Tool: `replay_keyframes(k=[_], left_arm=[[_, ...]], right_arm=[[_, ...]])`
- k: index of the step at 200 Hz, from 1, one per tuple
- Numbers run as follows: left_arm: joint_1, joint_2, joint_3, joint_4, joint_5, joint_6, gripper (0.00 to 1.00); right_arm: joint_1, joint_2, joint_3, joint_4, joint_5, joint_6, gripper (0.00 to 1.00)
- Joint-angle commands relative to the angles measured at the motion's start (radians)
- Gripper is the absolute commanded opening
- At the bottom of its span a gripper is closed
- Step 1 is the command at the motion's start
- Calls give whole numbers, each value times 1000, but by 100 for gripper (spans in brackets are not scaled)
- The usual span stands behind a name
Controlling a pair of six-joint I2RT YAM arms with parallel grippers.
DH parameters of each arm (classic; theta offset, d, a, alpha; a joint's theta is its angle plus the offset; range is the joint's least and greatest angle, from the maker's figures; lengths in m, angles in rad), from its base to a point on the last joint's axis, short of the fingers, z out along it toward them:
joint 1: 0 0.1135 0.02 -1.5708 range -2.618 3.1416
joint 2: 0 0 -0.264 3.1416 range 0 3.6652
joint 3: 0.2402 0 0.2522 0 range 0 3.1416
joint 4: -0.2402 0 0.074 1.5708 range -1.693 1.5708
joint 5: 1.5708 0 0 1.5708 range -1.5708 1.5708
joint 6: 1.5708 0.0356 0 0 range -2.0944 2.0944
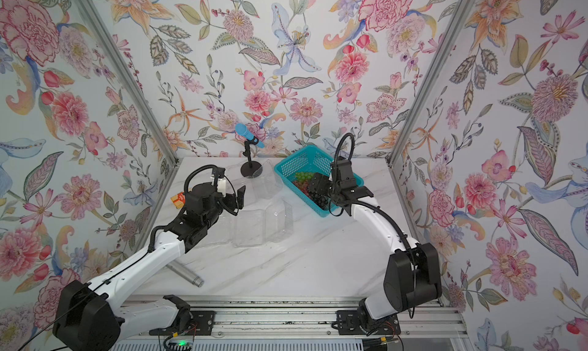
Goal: Pack grapes into containers
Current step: Adjust the basket at the center of the board.
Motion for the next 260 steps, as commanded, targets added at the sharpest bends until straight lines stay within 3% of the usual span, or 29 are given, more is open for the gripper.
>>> replay_keyframes(k=[1, 30, 62, 78, 100, 120, 174, 220, 260], left_arm=[[-19, 24, 47, -19, 15, -3, 100], [-27, 58, 72, -21, 31, 5, 100], [-30, 101, 100, -21, 61, 15, 100], [-29, 117, 115, -19, 94, 10, 100], [-29, 133, 117, -7, 102, 2, 100], [-31, 146, 117, 3, 128, -17, 100], [-38, 180, 129, 6, 147, -25, 100], [-45, 209, 144, 10, 160, -23, 100], [-65, 258, 177, 38, 185, -43, 100]], right_arm=[[-105, 27, -11, -137, 67, -37, 100], [-188, 106, 24, -172, 41, -68, 100], [-191, 211, 80, -175, 11, -78, 100], [-188, 268, 103, -175, -2, -71, 92], [-191, 311, 113, -174, 22, -54, 74], [-196, 320, 116, -174, 30, -40, 68], [-250, 287, 79, -179, 81, -23, 47], [-313, 235, 12, -179, 104, 12, 42], [-382, 92, -119, -182, 137, 36, 42]])
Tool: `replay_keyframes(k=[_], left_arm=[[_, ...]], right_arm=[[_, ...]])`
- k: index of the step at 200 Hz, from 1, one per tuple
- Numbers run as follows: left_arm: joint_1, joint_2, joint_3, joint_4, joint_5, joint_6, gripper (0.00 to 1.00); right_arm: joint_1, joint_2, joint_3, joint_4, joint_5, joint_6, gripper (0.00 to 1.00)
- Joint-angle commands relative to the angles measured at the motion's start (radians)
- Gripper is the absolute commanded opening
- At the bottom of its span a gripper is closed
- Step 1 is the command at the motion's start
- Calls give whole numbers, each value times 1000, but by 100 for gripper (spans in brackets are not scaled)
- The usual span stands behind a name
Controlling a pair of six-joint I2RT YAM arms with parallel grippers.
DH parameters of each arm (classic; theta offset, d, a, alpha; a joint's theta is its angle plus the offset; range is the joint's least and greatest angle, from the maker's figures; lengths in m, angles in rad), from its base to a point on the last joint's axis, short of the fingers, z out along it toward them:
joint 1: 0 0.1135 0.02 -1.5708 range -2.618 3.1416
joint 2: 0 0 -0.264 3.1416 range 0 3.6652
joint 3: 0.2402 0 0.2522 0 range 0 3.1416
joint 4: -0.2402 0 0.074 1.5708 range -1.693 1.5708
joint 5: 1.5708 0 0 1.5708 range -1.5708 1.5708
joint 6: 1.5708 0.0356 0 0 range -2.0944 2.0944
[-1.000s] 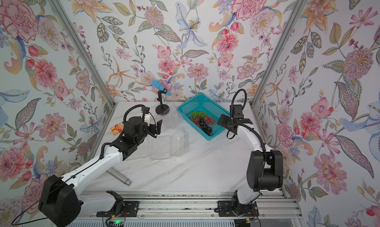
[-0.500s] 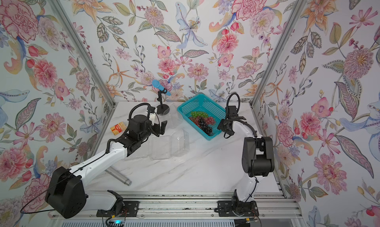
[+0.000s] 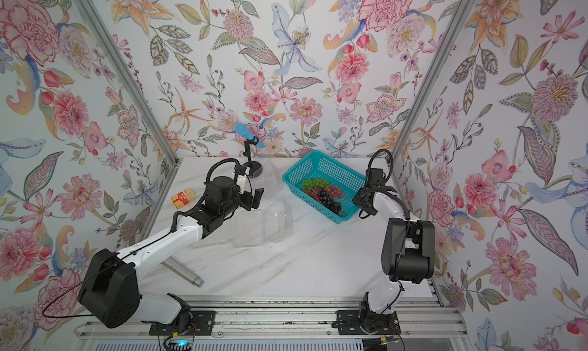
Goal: Pack grapes into containers
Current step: Adjust the basket at the center of the board.
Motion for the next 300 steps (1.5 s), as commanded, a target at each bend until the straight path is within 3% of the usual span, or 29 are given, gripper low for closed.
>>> replay_keyframes(k=[1, 22, 49, 89, 168, 227, 300], left_arm=[[-25, 36, 52, 36, 28, -26, 100], [-40, 79, 92, 38, 38, -31, 100], [-58, 136, 139, 54, 61, -66, 100], [-92, 243, 237, 46, 96, -162, 100], [-131, 483, 567, -182, 108, -329, 100], [-133, 622, 737, -316, 145, -454, 100], [-133, 760, 934, -484, 146, -502, 100]], right_arm=[[-33, -110, -79, -35, 64, 33, 42], [-36, -213, -161, -38, 85, 41, 44], [-14, -318, -184, -66, 82, 9, 59], [110, -308, 7, -147, 179, -162, 100], [174, 26, 348, -154, -5, -318, 100], [192, 87, 367, -153, -25, -367, 100], [135, 91, 334, -154, -49, -377, 100]])
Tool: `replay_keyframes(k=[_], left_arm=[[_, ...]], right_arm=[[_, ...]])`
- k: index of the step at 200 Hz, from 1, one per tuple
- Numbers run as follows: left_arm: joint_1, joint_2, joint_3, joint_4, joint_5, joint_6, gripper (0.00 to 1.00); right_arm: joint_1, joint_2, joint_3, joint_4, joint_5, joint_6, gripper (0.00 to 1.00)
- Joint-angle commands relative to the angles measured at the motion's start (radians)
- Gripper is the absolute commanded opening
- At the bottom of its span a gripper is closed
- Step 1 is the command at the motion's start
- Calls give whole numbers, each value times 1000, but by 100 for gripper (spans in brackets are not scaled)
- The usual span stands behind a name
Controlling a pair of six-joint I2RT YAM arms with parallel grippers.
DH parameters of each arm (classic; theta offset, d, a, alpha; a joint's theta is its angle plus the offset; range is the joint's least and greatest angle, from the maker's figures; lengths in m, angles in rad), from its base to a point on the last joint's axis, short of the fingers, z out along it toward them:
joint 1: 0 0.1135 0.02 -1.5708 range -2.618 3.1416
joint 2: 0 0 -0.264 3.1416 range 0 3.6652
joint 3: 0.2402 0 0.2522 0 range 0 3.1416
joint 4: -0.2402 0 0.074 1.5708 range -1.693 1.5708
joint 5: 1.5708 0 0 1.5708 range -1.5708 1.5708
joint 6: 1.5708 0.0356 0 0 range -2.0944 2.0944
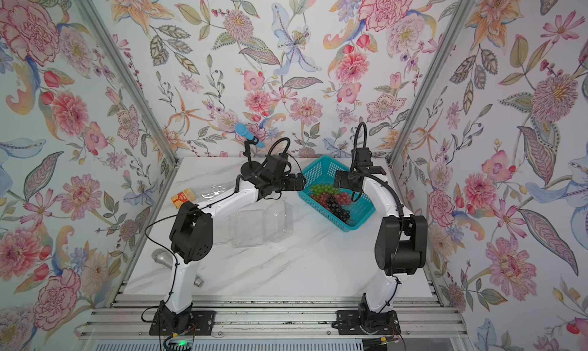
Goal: Pack grapes into containers
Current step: Adjust the basket at the center of the board.
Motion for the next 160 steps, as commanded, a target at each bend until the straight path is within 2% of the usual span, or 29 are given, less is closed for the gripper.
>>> replay_keyframes(k=[1, 72, 160], left_arm=[[-8, 25, 56, -78, 5, -38, 100], [-10, 101, 106, -55, 71, -78, 100], [-43, 203, 275, -54, 95, -55, 100]], right_arm=[[-18, -8, -15, -19, -12, -15, 100], [-77, -27, -86, -17, 21, 11, 100], [-39, -122, -210, -17, 39, 29, 100]])
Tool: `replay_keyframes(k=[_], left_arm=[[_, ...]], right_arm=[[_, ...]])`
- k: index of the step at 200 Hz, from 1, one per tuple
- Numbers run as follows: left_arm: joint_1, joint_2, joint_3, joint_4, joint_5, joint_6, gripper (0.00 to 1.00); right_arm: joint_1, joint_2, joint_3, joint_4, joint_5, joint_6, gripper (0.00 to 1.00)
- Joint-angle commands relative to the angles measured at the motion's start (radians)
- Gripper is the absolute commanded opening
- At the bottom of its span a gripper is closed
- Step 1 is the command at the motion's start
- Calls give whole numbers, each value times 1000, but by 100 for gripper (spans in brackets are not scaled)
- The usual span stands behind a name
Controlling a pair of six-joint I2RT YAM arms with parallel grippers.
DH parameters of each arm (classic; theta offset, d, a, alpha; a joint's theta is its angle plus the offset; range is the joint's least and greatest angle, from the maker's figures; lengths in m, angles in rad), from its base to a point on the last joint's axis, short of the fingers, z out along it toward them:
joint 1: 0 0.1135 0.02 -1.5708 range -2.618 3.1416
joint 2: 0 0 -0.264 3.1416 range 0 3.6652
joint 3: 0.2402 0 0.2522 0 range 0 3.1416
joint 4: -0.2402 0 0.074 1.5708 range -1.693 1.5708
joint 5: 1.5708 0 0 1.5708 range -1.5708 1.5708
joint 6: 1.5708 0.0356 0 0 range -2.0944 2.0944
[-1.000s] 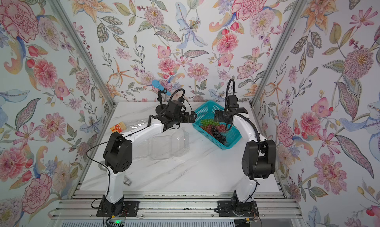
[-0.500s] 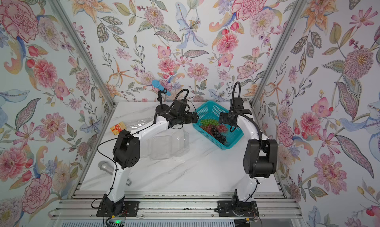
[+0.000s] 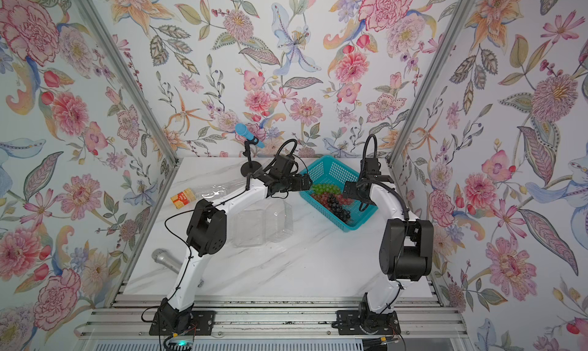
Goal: Pack grapes into containers
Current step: Adjust the basket at the center of the board.
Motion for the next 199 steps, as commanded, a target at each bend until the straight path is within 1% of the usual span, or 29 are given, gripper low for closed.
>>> replay_keyframes(k=[1, 32, 58, 88, 118, 128, 153, 178, 190, 199], left_arm=[[-37, 30, 71, 16, 26, 4, 100], [-58, 72, 136, 27, 36, 12, 100], [-75, 120, 219, 24, 45, 16, 100], [-88, 165, 298, 25, 53, 15, 100], [-93, 177, 325, 66, 60, 13, 100], [-92, 178, 344, 66, 58, 21, 100], [-88, 164, 379, 31, 55, 68, 100], [-75, 116, 380, -28, 40, 146, 100], [-68, 85, 372, -52, 20, 189, 100], [-63, 64, 371, -71, 2, 218, 100]], right_arm=[[24, -53, -43, -12, 15, 19, 100], [63, -86, -102, -14, 8, 42, 99], [110, -110, -148, -8, 4, 79, 100], [165, -138, -193, 13, -51, 160, 100], [208, -152, -221, 85, -150, 282, 100], [212, -144, -216, 92, -156, 294, 100], [184, -154, -196, 91, -154, 276, 100], [126, -204, -195, 58, -159, 217, 100], [114, -224, -199, 41, -162, 182, 100], [116, -237, -202, 41, -187, 148, 100]])
